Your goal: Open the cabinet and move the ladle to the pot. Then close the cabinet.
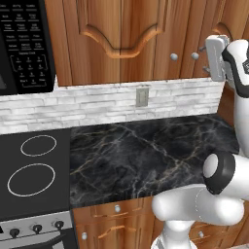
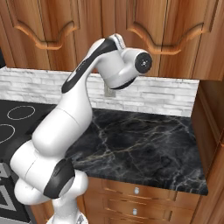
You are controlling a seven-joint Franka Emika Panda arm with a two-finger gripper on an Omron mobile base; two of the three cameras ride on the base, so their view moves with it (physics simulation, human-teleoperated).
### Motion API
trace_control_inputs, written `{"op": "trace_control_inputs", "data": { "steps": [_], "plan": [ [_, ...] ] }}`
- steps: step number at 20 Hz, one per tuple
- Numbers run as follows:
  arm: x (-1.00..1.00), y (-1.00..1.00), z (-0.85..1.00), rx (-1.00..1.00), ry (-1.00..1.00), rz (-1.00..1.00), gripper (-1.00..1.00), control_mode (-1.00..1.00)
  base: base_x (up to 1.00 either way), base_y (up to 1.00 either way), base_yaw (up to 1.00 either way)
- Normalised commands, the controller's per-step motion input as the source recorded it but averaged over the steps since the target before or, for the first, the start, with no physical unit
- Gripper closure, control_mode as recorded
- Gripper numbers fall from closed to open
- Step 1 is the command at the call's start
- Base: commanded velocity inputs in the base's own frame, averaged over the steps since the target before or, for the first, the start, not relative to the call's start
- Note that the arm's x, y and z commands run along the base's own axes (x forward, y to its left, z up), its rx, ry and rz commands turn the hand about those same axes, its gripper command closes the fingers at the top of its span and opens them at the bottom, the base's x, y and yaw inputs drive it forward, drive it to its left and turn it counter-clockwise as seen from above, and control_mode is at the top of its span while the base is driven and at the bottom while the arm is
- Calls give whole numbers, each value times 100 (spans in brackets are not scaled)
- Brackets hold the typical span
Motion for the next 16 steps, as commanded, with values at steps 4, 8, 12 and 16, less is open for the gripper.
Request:
{"op": "trace_control_inputs", "data": {
  "steps": [4, 8, 12, 16],
  "plan": [
    [6, 16, 2, 0, 0, 0, -100, -100, 0, 0, 0],
    [12, 10, 0, 0, 0, 0, -100, -100, 0, 0, 0],
    [17, 10, 0, 0, 0, 0, -100, -100, 0, 0, 0],
    [30, 6, 0, 0, 0, 0, -100, -100, 0, 0, 0]
  ]
}}
